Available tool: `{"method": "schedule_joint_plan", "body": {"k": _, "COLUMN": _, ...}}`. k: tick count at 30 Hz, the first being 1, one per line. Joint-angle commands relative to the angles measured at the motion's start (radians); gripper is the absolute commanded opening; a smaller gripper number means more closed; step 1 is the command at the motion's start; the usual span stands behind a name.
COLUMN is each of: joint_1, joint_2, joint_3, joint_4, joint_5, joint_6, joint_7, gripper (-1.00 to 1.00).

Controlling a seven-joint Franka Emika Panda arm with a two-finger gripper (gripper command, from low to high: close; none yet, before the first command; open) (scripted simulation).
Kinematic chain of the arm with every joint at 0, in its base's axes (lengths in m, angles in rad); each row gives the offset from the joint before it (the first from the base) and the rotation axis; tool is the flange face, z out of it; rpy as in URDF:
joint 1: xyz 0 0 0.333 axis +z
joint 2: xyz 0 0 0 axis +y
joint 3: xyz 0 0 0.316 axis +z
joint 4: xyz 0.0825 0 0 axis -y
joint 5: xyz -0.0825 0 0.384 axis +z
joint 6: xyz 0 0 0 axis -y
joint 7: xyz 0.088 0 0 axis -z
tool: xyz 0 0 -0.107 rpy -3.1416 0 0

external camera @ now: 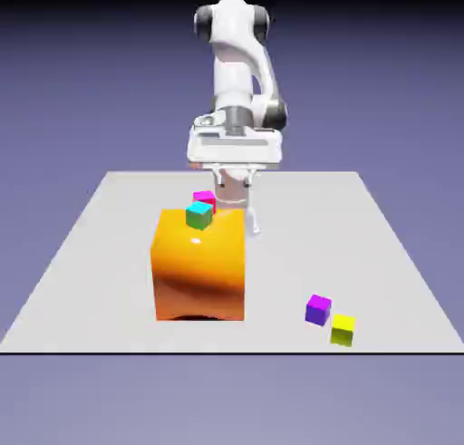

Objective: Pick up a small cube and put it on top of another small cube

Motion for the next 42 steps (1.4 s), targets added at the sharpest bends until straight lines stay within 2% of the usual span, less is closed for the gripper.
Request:
{"method": "schedule_joint_plan", "body": {"k": 1, "joint_1": -0.006, "joint_2": 0.033, "joint_3": 0.022, "joint_4": 0.006, "joint_5": -0.044, "joint_6": -0.038, "joint_7": -0.008, "gripper": 0.00}}
{"method": "schedule_joint_plan", "body": {"k": 22, "joint_1": -0.054, "joint_2": 0.618, "joint_3": 0.482, "joint_4": 0.103, "joint_5": -0.957, "joint_6": -0.650, "joint_7": -0.095, "gripper": 0.00}}
{"method": "schedule_joint_plan", "body": {"k": 42, "joint_1": -0.198, "joint_2": 1.319, "joint_3": 0.915, "joint_4": 0.237, "joint_5": -1.827, "joint_6": -1.470, "joint_7": -0.286, "gripper": 0.00}}
